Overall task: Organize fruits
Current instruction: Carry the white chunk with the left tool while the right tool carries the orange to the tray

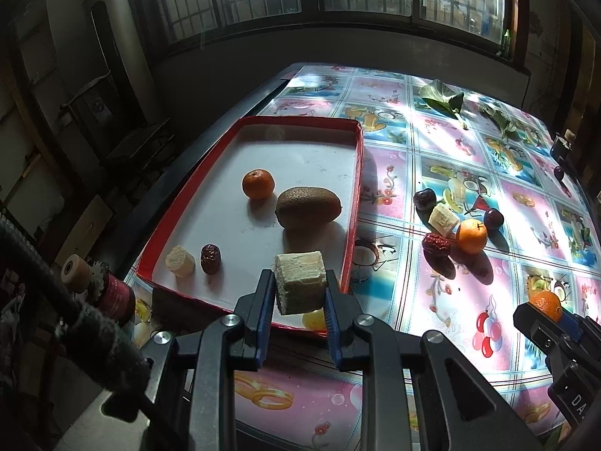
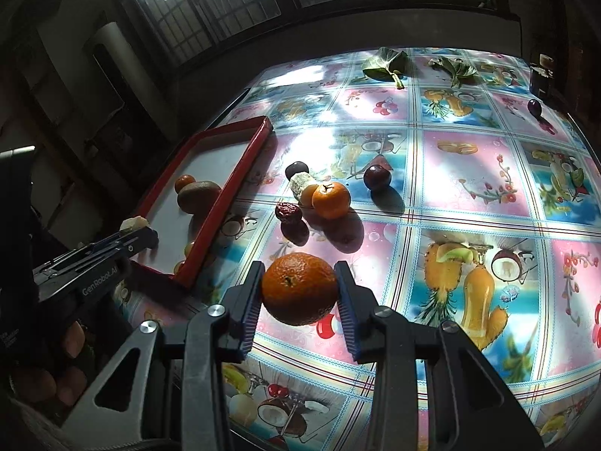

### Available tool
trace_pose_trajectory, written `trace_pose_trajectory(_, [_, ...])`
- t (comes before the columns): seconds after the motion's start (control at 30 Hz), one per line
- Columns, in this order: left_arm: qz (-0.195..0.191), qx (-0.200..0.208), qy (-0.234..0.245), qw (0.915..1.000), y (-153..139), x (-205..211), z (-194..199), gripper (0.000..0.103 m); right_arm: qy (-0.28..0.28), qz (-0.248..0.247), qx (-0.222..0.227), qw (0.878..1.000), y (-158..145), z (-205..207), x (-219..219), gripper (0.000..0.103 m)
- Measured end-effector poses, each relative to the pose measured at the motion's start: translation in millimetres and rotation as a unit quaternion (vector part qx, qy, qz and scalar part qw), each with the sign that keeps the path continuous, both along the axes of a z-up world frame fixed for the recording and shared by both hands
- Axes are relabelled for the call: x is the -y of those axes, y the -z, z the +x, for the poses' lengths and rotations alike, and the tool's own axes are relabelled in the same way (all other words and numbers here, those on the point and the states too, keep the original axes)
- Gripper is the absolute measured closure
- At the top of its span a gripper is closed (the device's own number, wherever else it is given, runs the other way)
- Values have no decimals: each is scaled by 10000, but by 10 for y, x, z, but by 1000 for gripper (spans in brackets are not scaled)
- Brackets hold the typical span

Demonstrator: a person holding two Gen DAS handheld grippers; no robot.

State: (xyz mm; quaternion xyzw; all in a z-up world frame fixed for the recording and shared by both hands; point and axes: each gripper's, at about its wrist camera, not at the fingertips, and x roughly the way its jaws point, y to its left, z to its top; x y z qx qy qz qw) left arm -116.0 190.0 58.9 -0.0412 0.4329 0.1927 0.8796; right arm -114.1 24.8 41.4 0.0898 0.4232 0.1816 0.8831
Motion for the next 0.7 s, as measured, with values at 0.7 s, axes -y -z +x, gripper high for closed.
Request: trace_pose_trajectory(0.7, [-969,24,-254,9950,41,-702,1,79,-285,-120,-204,9993,118,247,-291,64])
